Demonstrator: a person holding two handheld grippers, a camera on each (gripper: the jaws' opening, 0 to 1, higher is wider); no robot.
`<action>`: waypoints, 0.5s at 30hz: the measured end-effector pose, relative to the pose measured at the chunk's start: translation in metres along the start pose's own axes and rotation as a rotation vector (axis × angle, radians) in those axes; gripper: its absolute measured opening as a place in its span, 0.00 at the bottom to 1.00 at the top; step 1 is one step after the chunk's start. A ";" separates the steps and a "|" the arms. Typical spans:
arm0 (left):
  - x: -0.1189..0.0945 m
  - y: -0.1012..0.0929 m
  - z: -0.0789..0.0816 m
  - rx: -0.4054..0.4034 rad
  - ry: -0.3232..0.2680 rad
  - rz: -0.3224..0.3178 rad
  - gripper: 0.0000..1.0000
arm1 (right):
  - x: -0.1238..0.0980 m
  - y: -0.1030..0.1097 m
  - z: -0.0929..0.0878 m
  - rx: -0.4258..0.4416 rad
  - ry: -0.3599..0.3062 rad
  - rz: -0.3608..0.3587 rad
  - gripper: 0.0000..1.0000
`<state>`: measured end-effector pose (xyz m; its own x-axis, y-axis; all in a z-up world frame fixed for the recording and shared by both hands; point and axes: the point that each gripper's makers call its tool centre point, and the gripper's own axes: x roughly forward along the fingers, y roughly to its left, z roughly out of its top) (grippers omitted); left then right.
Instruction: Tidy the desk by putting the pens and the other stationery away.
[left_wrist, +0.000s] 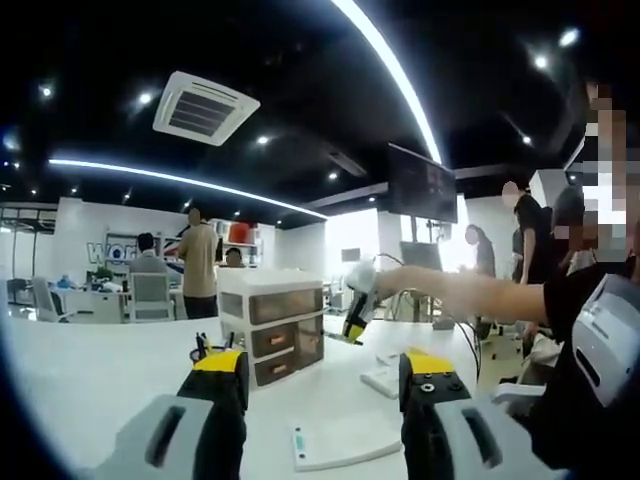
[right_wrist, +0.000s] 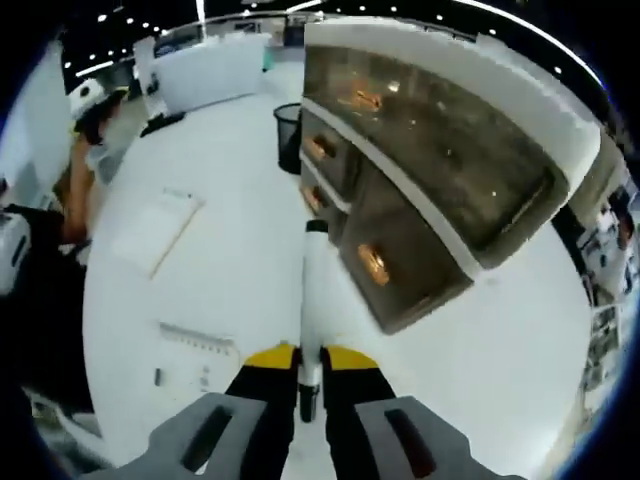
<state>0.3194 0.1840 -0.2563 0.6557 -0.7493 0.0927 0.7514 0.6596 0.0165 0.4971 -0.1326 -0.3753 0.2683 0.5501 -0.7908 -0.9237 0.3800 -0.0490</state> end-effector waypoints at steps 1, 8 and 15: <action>0.000 0.000 0.000 0.001 -0.001 0.000 0.61 | -0.004 0.001 0.004 0.014 -0.028 -0.011 0.08; 0.002 -0.002 -0.001 0.000 0.005 -0.002 0.61 | -0.037 -0.008 0.028 0.195 -0.241 -0.050 0.07; 0.002 -0.003 -0.002 -0.001 0.006 -0.003 0.61 | -0.062 0.009 0.047 0.186 -0.405 -0.077 0.07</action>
<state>0.3188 0.1801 -0.2583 0.6538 -0.7516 0.0867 0.7535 0.6573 0.0156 0.4851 -0.1285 -0.2986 0.4540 0.7476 -0.4847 -0.8419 0.5380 0.0412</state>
